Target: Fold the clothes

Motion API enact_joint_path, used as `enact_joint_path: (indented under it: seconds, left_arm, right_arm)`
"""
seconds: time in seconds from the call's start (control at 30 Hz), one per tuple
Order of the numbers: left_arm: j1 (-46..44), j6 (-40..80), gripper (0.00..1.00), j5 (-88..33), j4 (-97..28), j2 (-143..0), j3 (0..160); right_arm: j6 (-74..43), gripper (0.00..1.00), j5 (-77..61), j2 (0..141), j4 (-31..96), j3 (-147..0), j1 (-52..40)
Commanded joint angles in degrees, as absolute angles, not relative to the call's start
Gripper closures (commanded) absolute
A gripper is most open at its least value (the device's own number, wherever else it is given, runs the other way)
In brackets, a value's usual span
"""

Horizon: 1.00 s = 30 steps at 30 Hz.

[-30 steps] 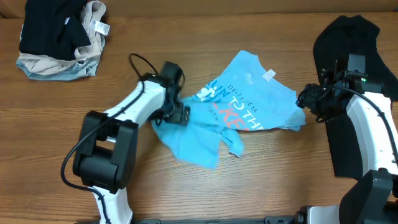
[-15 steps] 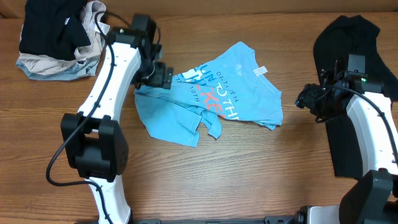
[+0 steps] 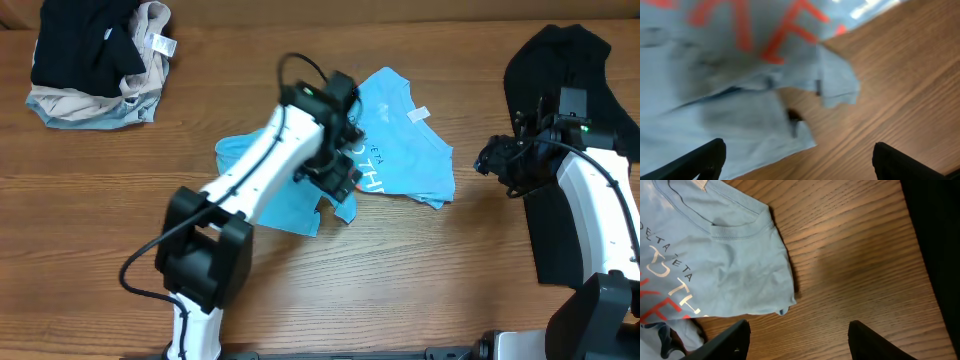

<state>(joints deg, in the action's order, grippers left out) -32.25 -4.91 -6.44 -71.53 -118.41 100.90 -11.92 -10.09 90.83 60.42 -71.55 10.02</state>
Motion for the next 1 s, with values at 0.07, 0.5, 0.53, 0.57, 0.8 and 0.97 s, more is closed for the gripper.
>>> enact_joint_path:
  seconds: [0.07,0.5,0.53,0.57,0.8,0.97]
  left_arm:
    - [-36.8,-6.2,0.11,-4.4,-66.9,-118.5,95.6]
    - [-40.9,-7.4,0.24,-1.7,-59.6,-118.5,86.2]
    - [-41.1,-7.4,0.24,-1.7,-59.0,-118.5,86.2]
    - [-41.3,-7.3,0.24,-1.7,-58.4,-118.5,86.2]
    - [-42.3,-9.9,0.25,-1.5,-53.3,-119.1,86.0]
    - [-42.3,-10.3,0.37,-1.5,-53.0,-121.7,86.0]
  right_arm:
    - [-11.5,0.33,-10.2,90.8,60.1,-71.2,9.9]
    - [-11.5,0.33,-10.2,90.8,58.3,-71.2,9.9]
    - [-11.5,0.33,-10.2,90.8,58.3,-71.2,9.9]
    - [-11.5,0.33,-10.2,90.8,58.3,-71.2,9.9]
    - [-11.5,0.33,-10.2,90.8,58.2,-71.2,9.9]
    - [-11.5,0.33,-10.1,90.8,58.0,-71.2,9.9]
